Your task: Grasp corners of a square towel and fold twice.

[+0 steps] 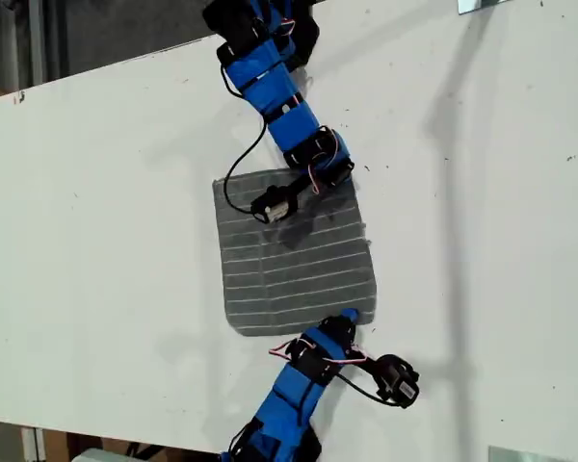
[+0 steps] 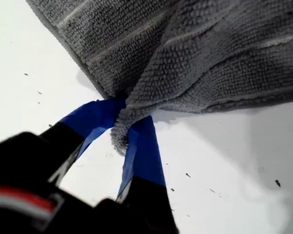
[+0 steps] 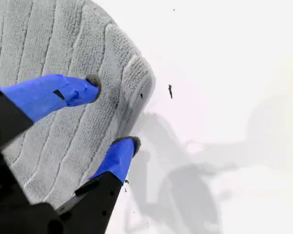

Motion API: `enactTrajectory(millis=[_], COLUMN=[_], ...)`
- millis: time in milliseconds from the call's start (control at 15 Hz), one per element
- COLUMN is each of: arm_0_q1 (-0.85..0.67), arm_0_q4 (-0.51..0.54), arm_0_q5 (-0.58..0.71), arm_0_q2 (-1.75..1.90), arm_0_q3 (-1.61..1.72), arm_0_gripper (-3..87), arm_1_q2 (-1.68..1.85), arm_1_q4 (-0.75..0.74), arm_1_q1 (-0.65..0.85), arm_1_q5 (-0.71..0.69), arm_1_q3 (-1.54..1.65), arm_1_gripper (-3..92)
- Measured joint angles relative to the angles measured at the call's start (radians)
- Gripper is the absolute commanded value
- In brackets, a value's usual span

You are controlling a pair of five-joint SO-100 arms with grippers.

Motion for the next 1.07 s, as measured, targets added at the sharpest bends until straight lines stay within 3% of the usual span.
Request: enactTrajectory(millis=[200, 400, 467, 533, 667, 867, 1067], arm_0_q1=[-0.003, 0.017, 0.023, 0.026, 0.037, 0.037, 0.038], arm_0_q4=[-0.124, -0.183, -0.196, -0.21, -0.236, -0.216, -0.13], arm_0_q5=[-0.002, -0.037, -0.044, -0.048, -0.044, 0.002, 0.075], arm_0_q2=[-0.089, -0.129, -0.137, -0.147, -0.189, -0.216, -0.224], arm_0_q3=[0.0, 0.0, -0.002, -0.006, -0.06, -0.14, -0.27], arm_0_gripper=[21.5, 20.6, 14.9, 2.3, 0.0, 0.0, 0.0], arm_1_q2=[0.0, 0.0, 0.0, -0.002, -0.003, -0.008, -0.012], arm_1_q4=[-0.002, -0.002, -0.002, -0.002, 0.0, 0.009, 0.054], arm_1_q1=[0.0, 0.0, 0.0, 0.0, -0.005, -0.005, -0.017], arm_1_q5=[0.0, 0.0, 0.003, 0.006, 0.006, 0.012, 0.014], arm_1_q3=[0.0, 0.0, 0.0, -0.003, -0.011, -0.028, -0.066], arm_1_gripper=[-0.1, -0.1, -0.1, -0.1, -0.1, -0.1, -0.1])
